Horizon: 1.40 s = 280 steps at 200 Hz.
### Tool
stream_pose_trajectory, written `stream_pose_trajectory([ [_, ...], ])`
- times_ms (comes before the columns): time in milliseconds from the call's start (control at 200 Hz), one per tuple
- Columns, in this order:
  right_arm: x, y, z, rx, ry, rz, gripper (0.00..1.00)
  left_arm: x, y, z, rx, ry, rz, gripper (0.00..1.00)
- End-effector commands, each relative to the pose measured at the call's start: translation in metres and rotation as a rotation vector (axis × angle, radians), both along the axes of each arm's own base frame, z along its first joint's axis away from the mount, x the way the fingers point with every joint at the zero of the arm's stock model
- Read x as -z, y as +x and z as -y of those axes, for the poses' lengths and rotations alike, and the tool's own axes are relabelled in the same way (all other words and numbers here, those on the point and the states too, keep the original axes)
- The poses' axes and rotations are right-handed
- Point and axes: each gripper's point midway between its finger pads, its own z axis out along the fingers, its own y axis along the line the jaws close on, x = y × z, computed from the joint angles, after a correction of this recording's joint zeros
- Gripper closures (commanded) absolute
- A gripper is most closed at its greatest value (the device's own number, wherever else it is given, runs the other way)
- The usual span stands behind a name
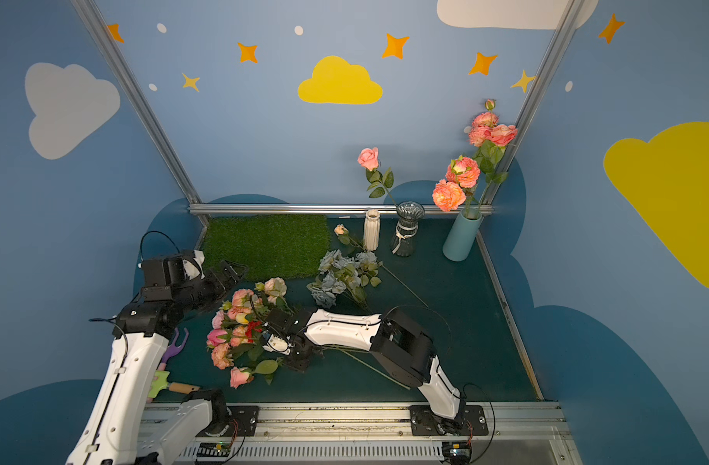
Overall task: Place the pink flowers into the vase
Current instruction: Pick up the flower at the center of the board.
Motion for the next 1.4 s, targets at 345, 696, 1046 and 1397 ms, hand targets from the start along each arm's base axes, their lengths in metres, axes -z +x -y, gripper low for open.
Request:
stream_pose_trajectory([
  [345,-0.01,0.002,-0.002,-0.052,0.014,0.05,0.82,-0.003,-0.002,0.004,0.031,-0.009,0.021,0.0],
  [696,0.004,0.007,-0.008,-0.071,0.009,0.086,0.8,-0.002,0.0,0.006,0.045,-0.014,0.024,0.0],
  [1046,0.031,0.012,-0.006,-0.081,-0.048,0.11,0.81,-0.003,0.0,0.004,0.037,0.001,0.028,0.0],
  [1397,0.018,0.012,-0.005,-0.107,-0.043,0.176,0.83,-0.012,-0.002,0.003,0.028,0.01,0.058,0.0],
])
